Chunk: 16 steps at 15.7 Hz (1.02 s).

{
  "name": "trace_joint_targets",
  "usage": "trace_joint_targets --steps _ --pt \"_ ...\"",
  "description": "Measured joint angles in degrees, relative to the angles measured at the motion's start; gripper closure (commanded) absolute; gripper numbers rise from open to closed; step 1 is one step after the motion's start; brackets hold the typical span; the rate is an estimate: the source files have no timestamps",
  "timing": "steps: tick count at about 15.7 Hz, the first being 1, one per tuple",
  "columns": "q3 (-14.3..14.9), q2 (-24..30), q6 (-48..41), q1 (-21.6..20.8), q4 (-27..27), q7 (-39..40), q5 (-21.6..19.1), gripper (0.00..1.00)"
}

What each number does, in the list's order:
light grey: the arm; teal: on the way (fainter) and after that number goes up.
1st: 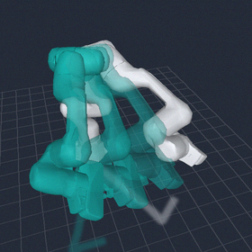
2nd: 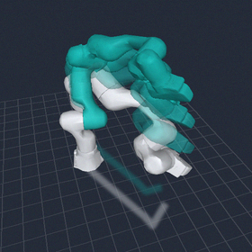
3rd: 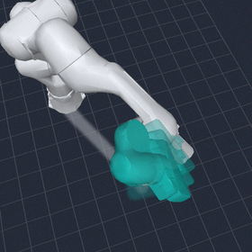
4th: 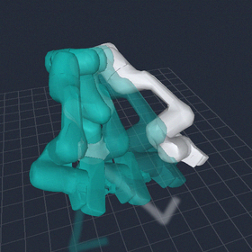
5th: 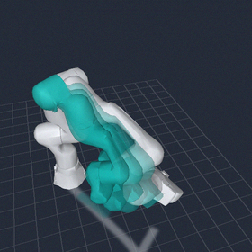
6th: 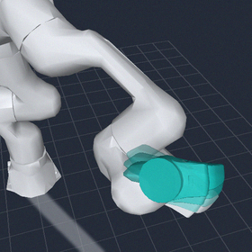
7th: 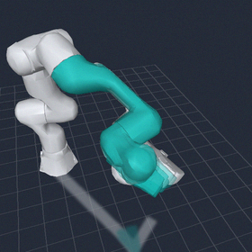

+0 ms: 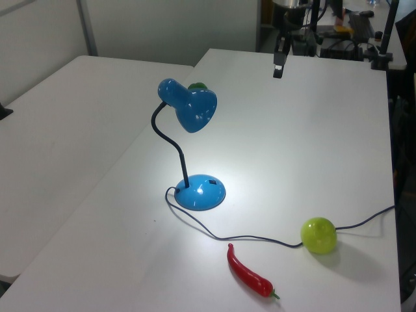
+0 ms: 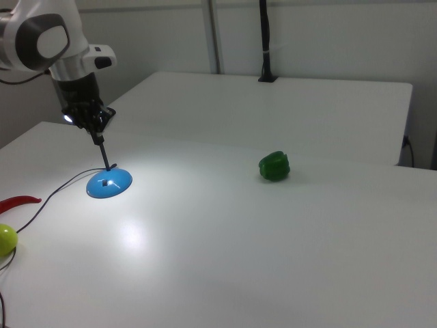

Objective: Turn off lamp
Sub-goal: 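Move the gripper down toward the switch on the blue lamp base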

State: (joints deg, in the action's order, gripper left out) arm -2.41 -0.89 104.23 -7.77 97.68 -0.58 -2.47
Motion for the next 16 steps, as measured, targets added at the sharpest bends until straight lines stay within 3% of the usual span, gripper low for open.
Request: trace_joint_targets --steps 6,16 --pt "-3.62 -3.11 10.90 -0.37 5.14 0.00 0.00 1.00" --pt "-3.72 -9.73 27.17 -4.34 9.17 -0.01 0.00 1.00"
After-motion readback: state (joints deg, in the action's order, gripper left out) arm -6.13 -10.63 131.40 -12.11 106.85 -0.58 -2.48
